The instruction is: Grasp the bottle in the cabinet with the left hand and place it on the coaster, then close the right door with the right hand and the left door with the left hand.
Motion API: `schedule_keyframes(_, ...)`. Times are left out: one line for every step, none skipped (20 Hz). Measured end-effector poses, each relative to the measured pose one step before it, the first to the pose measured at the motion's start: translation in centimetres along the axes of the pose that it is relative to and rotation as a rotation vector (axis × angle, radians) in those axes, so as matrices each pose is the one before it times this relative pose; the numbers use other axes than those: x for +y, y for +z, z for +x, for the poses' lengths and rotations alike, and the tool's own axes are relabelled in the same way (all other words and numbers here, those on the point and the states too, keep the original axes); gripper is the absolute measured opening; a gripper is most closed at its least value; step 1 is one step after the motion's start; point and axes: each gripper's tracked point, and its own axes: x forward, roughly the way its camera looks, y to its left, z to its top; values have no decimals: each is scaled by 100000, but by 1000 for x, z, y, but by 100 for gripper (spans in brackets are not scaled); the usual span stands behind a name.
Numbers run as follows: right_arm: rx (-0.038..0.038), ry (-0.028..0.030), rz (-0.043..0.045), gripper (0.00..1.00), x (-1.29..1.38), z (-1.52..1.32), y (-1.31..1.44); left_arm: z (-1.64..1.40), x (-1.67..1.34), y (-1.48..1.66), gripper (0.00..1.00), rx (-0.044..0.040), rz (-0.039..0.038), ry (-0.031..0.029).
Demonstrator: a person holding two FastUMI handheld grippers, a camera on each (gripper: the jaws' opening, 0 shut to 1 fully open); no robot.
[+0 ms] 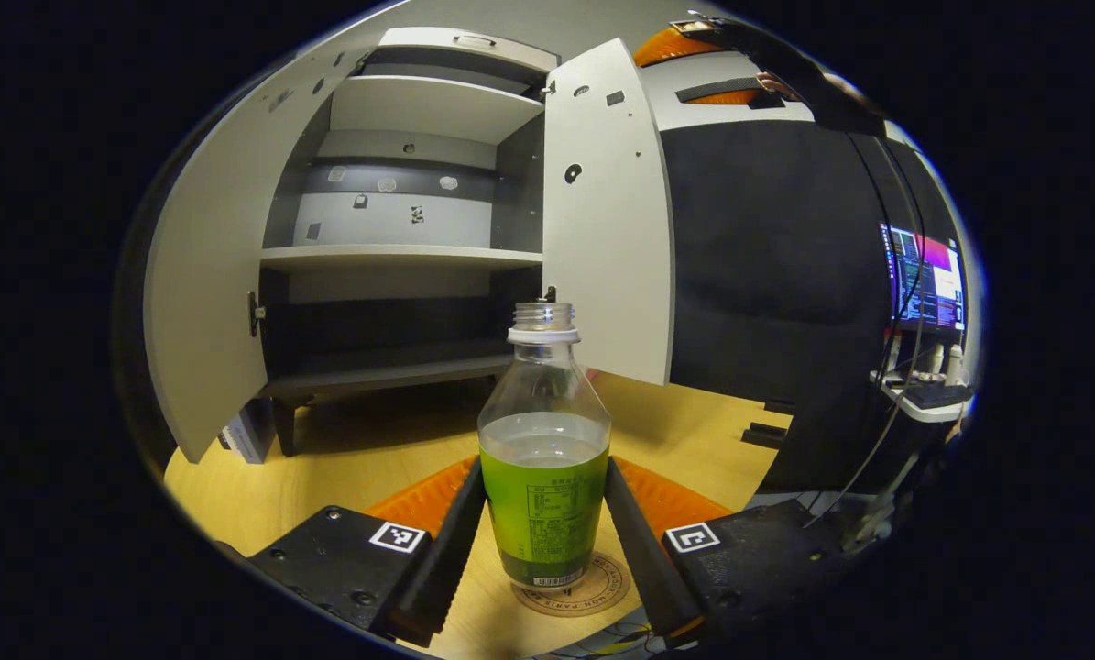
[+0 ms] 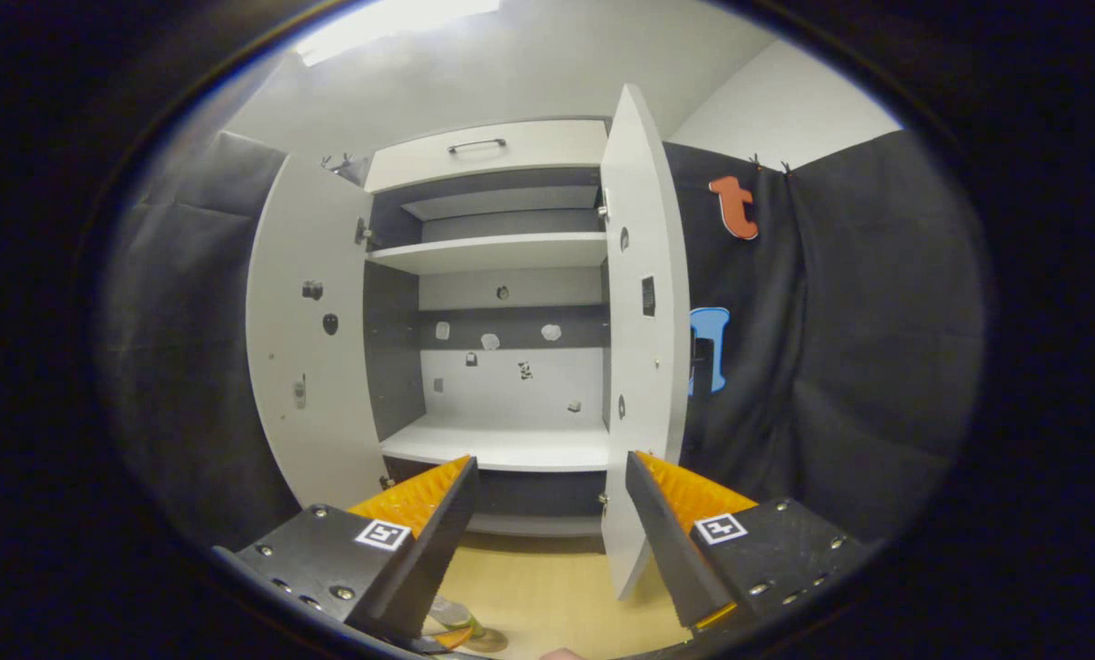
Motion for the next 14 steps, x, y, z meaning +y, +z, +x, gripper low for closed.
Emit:
schedule_keyframes(476, 662, -605, 97, 411, 223, -147, 89, -364, -77, 81, -37, 527, -1193)
schedule_keyframes(407, 671, -708, 97, 507, 153, -278, 73, -331, -181, 81, -469, -245, -1217)
schedule_keyframes(141, 422, -779, 97, 339, 111, -186, 186, -516, -351, 81, 423, -466, -1521)
schedule_keyframes(293, 569, -821, 97, 242, 145, -337, 234, -323, -394, 81, 452, 50, -1077)
schedule_keyframes(890, 117, -308, 97, 161, 160, -331, 100, -270, -514, 81, 1186, 650, -682)
schedule_keyframes(971, -122, -107, 97, -29, 68, -454, 6, -14, -347, 81, 701, 864, 227)
schedule_keyframes(844, -371, -191, 97, -47, 58, -253, -67, 66, -153, 81, 572, 950, 468)
schedule_keyframes(412, -408, -39, 97, -171, -21, -178, -107, 258, -31, 81, 180, 1800, 1263)
schedule_keyframes(558, -295, 158, 97, -166, 37, -106, -92, 227, 185, 82, -564, 2202, 1109)
schedule_keyframes(464, -747, 383, 97, -342, -54, -208, -23, 24, 113, 83, 260, 1857, -275)
schedule_keyframes(303, -791, 383, 97, -298, -88, -128, -67, 173, 40, 86, 258, 710, 289)
schedule_keyframes(-9, -552, 487, 97, -309, -122, -61, -28, 76, 347, 88, -99, -91, -333)
schedule_keyframes(-282, -219, 450, 94, -207, -174, 22, -92, -139, 455, 91, 177, -833, -881)
schedule_keyframes(-282, -60, 539, 97, -197, -213, -38, -19, -88, 567, 92, -64, -889, -665)
